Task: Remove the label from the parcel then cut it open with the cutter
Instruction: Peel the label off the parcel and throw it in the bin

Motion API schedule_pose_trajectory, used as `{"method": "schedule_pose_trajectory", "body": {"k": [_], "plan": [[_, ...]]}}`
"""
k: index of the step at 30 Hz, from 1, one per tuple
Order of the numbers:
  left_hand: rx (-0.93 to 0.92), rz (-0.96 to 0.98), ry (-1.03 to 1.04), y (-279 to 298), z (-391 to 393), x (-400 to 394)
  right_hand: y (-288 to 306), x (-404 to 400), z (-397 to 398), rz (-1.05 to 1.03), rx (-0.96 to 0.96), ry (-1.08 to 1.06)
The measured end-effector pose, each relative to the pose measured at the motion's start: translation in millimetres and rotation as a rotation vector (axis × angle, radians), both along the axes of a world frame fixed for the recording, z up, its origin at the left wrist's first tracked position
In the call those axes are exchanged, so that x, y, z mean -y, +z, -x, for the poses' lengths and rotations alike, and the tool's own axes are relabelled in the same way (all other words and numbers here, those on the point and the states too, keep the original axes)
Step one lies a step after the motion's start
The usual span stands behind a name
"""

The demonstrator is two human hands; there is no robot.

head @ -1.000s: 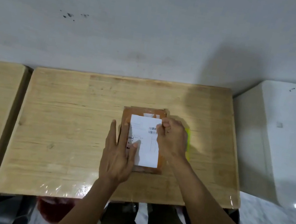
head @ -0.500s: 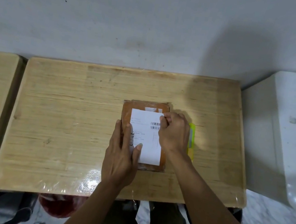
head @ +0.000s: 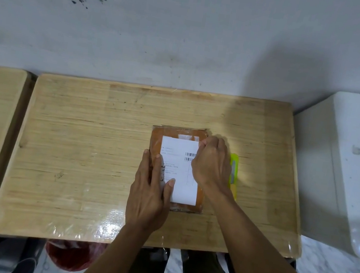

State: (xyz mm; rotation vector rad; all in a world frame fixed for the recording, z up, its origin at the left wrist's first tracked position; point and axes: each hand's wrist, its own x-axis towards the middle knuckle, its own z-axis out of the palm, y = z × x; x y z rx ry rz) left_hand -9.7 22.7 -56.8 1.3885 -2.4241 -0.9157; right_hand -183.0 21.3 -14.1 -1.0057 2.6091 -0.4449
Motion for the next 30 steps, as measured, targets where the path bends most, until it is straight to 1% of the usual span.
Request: {"method": "schedule_pose_trajectory", "body": {"k": [7, 11, 13, 16, 22, 25, 30], "plan": [[0.001, 0.003, 0.008, -2, 1, -1, -8, -12, -3, 0.057, 0.02, 0.126], [0.0, 0.011, 0.011, -1, 0, 0, -10, -18, -1, 0.202, 0.093, 0.04], [-0.005, 0.022, 0.008, 0, -1, 0, -10, -17, 3, 0.21, 0.131, 0.021], [0.001, 0.028, 0.004, 0, -1, 0, -11, -14, 7, 0.198, 0.147, 0.046], [0.009, 0.021, 0.003, 3, -1, 1, -9, -16, 11, 0.246, 0.102, 0.107], [0.009, 0.018, 0.011, 4, 0, 1, -7, -18, 14, 0.228, 0.191, 0.129], [0.003, 0.025, 0.005, 4, 1, 1, 4, -17, 23, 0.114, 0.368, 0.132]]}}
